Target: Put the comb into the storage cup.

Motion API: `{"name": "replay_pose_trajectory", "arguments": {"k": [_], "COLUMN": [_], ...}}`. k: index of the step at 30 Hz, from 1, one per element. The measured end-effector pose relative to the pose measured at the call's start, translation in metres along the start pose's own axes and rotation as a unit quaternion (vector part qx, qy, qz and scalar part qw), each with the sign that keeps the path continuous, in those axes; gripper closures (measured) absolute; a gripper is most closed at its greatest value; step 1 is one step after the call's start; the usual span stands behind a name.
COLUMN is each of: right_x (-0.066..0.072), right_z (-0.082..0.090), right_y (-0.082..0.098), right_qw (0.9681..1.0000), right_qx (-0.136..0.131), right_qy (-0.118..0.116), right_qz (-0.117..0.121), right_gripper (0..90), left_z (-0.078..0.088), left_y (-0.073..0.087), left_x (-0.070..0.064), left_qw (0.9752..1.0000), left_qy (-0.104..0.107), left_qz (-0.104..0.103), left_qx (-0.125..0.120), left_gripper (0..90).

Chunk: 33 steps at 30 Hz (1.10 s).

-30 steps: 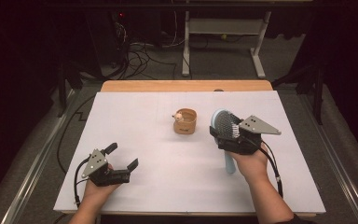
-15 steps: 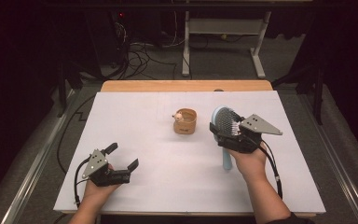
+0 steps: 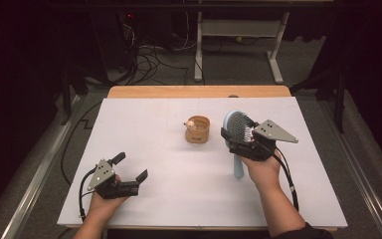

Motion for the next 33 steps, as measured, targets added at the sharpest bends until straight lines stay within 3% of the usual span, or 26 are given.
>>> {"name": "replay_pose_trajectory", "arguments": {"k": [33], "right_x": [-0.001], "right_z": [-0.026], "right_y": [-0.015], "right_qw": [1.0000], "right_qx": [0.000], "right_qy": [0.006], "right_qz": [0.001], "right_gripper": [20.5], "left_z": [0.000], "left_y": [0.002], "left_x": [0.001], "left_qw": [1.0000], "left_qy": [-0.002], "left_qz": [0.000], "left_qx": [0.006], "left_gripper": [0.0]}}
Point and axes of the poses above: each handheld gripper's, and its own axes: z roughly backward along the jaws, y roughly out of its underside, x roughly to its left, the point moved 6 cm from there along -z, roughly forward along the jaws, and after that the axes turned 5 degrees about z, right-handed, at the moved point
